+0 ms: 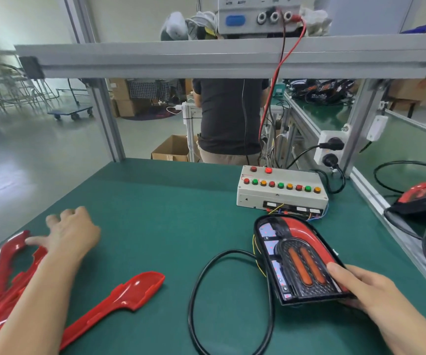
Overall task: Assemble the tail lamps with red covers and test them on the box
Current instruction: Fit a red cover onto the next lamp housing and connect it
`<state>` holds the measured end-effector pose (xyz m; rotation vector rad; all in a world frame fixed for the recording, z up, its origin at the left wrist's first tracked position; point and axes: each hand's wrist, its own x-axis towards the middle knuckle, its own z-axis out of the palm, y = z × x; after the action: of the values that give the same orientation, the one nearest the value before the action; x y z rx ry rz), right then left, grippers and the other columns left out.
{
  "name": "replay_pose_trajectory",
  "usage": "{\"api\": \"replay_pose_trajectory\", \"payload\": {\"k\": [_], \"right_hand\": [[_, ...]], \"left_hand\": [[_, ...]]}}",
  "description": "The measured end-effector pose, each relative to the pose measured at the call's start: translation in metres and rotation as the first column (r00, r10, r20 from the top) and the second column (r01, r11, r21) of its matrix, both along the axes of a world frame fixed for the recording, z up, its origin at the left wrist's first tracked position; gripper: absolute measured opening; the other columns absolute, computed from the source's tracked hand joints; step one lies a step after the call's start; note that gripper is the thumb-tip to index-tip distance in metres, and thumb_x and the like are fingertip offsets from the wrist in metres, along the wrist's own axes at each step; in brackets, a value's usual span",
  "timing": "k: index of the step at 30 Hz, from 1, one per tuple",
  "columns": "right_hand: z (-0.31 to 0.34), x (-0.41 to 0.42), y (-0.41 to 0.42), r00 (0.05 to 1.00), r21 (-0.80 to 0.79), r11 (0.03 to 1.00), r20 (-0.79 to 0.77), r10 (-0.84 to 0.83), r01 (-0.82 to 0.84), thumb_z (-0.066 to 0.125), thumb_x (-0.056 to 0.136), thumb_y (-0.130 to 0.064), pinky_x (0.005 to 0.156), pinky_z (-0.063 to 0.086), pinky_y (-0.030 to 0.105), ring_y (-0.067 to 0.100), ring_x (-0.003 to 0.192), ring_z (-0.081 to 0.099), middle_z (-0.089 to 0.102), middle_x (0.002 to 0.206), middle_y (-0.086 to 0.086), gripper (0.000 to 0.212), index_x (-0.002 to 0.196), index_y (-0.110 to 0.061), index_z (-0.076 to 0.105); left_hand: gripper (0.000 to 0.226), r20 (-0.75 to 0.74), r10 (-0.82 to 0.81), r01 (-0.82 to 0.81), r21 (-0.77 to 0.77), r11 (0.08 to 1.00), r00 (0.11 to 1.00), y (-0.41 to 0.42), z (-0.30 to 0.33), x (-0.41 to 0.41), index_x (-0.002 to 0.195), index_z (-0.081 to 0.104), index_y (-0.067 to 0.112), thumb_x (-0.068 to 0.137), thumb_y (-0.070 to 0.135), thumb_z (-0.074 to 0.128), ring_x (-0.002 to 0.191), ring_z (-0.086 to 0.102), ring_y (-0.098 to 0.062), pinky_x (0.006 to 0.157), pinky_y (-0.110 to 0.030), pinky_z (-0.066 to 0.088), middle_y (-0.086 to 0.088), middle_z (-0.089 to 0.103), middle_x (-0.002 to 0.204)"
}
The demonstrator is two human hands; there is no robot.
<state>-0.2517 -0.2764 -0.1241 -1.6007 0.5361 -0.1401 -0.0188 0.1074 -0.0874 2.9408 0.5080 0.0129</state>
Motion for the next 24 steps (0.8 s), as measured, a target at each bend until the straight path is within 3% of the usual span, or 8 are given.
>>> {"api": "replay_pose_trajectory", "payload": {"k": [4, 8, 12, 21, 24], "right_hand": [[-0.002, 0.001, -0.002, 1.000, -0.002, 1.000, 0.001, -0.011, 0.011, 0.071, 0.058, -0.054, 0.069, 0.056, 0.029, 0.015, 0.077, 0.074, 0.077, 0.086, 0.003, 0.035, 0.086, -0.034, 0.078], [-0.001, 0.001, -0.002, 1.000, 0.007, 1.000, 0.009, -0.014, 0.014, 0.068, 0.065, -0.046, 0.059, 0.056, 0.018, 0.015, 0.075, 0.074, 0.077, 0.086, 0.004, 0.026, 0.085, -0.034, 0.078], [-0.001, 0.001, 0.000, 1.000, 0.009, 1.000, 0.015, -0.005, 0.005, 0.066, 0.071, -0.041, 0.072, 0.052, 0.030, 0.016, 0.077, 0.074, 0.077, 0.087, 0.005, 0.022, 0.085, -0.030, 0.079], [-0.002, 0.001, -0.001, 1.000, -0.013, 1.000, 0.012, -0.013, 0.013, 0.066, 0.068, -0.047, 0.073, 0.054, 0.031, 0.013, 0.078, 0.074, 0.077, 0.088, 0.003, 0.027, 0.087, -0.031, 0.078], [-0.003, 0.001, 0.001, 1.000, -0.025, 1.000, 0.011, -0.004, 0.004, 0.065, 0.068, -0.051, 0.079, 0.052, 0.033, 0.012, 0.080, 0.073, 0.077, 0.089, 0.001, 0.032, 0.090, -0.032, 0.078]], "left_hand": [[0.045, -0.064, 0.038, -0.038, 0.001, 0.999, 0.997, 0.005, -0.013, 0.001, 0.134, 0.040, 0.007, 0.089, 0.005, 0.044, 0.137, 0.018, -0.033, 0.105, -0.069, 0.018, -0.015, 0.031, 0.146], [0.043, -0.070, 0.015, -0.016, -0.015, 1.000, 0.997, 0.004, -0.016, 0.005, 0.132, 0.039, 0.005, 0.090, 0.006, 0.043, 0.133, 0.026, -0.037, 0.104, -0.058, 0.031, -0.017, 0.035, 0.143], [0.038, -0.018, -0.055, 0.055, -0.020, 0.998, 0.998, 0.002, -0.021, 0.006, 0.126, 0.043, 0.005, 0.088, 0.003, 0.042, 0.126, 0.035, -0.038, 0.097, -0.048, 0.041, -0.017, 0.040, 0.137], [0.046, 0.171, -0.108, 0.100, 0.056, 0.993, 0.979, 0.004, -0.021, 0.014, 0.124, 0.055, 0.010, 0.081, -0.004, 0.049, 0.104, 0.057, -0.039, 0.077, -0.039, 0.047, -0.017, 0.052, 0.123], [0.056, 0.280, -0.204, 0.209, 0.012, 0.978, 0.938, -0.009, -0.020, 0.016, 0.129, 0.054, 0.012, 0.077, -0.007, 0.050, 0.101, 0.057, -0.039, 0.076, -0.039, 0.046, -0.016, 0.056, 0.119]]}}
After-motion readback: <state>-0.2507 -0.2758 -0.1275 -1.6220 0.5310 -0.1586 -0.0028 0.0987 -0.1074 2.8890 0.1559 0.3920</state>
